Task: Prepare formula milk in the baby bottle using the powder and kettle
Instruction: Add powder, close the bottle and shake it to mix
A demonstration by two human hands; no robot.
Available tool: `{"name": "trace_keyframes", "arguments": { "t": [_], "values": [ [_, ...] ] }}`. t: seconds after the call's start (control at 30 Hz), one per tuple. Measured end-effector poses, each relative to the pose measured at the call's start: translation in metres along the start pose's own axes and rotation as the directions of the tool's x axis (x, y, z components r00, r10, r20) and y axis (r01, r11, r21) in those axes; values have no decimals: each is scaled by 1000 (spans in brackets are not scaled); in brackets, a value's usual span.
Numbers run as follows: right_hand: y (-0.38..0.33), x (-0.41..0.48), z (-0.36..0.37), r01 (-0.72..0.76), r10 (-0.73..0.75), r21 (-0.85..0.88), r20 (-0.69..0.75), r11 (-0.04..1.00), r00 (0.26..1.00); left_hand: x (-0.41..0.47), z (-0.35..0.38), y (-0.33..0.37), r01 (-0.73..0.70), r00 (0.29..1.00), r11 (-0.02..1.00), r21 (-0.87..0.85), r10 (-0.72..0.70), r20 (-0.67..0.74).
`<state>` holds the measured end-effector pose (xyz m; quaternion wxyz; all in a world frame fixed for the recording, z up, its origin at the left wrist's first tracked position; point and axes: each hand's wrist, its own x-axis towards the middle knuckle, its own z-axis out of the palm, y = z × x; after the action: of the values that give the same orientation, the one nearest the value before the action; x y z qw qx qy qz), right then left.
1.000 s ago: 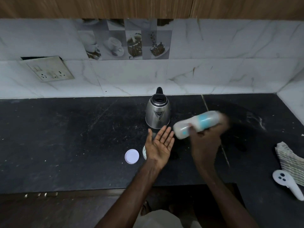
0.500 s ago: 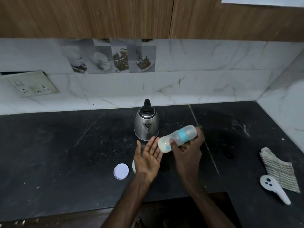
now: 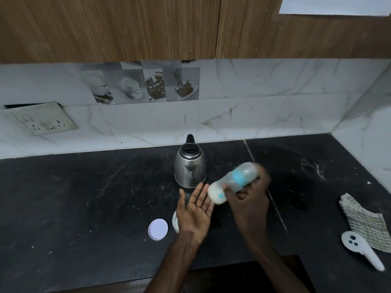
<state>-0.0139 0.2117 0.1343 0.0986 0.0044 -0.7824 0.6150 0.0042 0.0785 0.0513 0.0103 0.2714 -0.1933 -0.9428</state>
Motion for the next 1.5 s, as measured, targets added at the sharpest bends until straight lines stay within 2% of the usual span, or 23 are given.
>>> {"name": "trace_keyframes", "arguments": {
  "t": [0.07, 0.17, 0.2, 0.33, 0.37, 0.4, 0.5, 0.53, 0.63, 0.67, 0.8, 0.83, 0.9, 0.93, 0.97, 1.07, 1.1, 1.2, 1.23, 1.33, 1.37, 1.47, 1.5],
  "values": [
    [-5, 2, 1, 8, -5, 77, -36, 997, 999, 1, 0, -1, 11, 1000, 1000, -2, -11, -17],
    [-3, -8, 4, 63, 3, -211, 302, 975, 953, -3, 2, -2, 38, 999, 999, -39, -38, -5],
    [-4, -10, 2, 70, 3, -216, 324, 974, 946, -3, 2, -4, 36, 999, 999, -33, -36, -3],
    [-19, 1, -7, 74, -72, 60, -25, 995, 997, -2, 4, -5, -9, 1000, 1000, 3, 9, -11],
    [-19, 1, -8, 86, -82, 87, -54, 992, 995, -3, 3, -6, -8, 1000, 1000, 8, 8, -15],
    [-17, -1, -7, 84, -83, 53, -21, 995, 996, -4, 3, -7, -1, 1000, 1000, 4, 1, -20],
    [-11, -9, -9, 112, -60, -162, 300, 980, 952, -3, 4, -9, 30, 999, 999, -37, -31, -29],
    [-11, -9, -12, 137, -79, -177, 301, 975, 950, -3, 5, -10, 31, 999, 999, -29, -32, -23],
    [-20, -5, -18, 130, -130, 6, -16, 991, 991, 1, 6, -11, -7, 1000, 1000, 14, 8, -27],
    [-21, -6, -17, 139, -138, 20, -58, 990, 989, 1, 7, -12, 0, 1000, 1000, 14, 1, -25],
    [-13, -20, -14, 150, -100, -175, 265, 973, 959, 1, 5, -18, 41, 999, 999, -35, -41, 5],
    [-12, -18, -17, 138, -101, -156, 225, 978, 969, 2, 6, -19, 35, 999, 999, -34, -35, 7],
    [-17, -10, -22, 98, -98, 3, -28, 995, 995, 6, 8, -19, 15, 1000, 1000, 5, -15, -7],
    [-17, -7, -23, 108, -105, 35, -86, 994, 991, 6, 8, -19, 10, 1000, 1000, 23, -9, -14],
    [-17, -8, -21, 99, -97, 24, -77, 995, 992, 6, 8, -21, 13, 1000, 1000, 21, -12, -24],
    [-11, -17, -21, 103, -60, -179, 230, 978, 971, 5, 8, -25, 53, 999, 998, -19, -53, 12],
    [-11, -15, -23, 104, -64, -174, 220, 979, 973, 5, 8, -26, 49, 999, 999, -21, -49, 8],
    [-14, -3, -30, 87, -86, 16, -89, 996, 992, 7, 12, -21, 17, 1000, 999, 31, -17, 2],
    [-16, -2, -28, 79, -75, 32, -104, 996, 992, 7, 12, -20, 21, 1000, 999, 30, -21, -4],
    [-11, -14, -22, 59, -22, -172, 210, 983, 978, 6, 9, -22, 51, 999, 998, -26, -51, 4],
    [-11, -14, -22, 62, -21, -185, 216, 981, 976, 6, 9, -22, 46, 999, 999, -24, -46, 5],
    [-12, -3, -25, 46, -44, 17, -78, 999, 996, 8, 10, -18, 6, 1000, 1000, 16, -5, -4],
    [-13, -2, -23, 46, -43, 33, -96, 998, 994, 7, 11, -17, 12, 1000, 1000, 7, -12, -9]
  ]
}}
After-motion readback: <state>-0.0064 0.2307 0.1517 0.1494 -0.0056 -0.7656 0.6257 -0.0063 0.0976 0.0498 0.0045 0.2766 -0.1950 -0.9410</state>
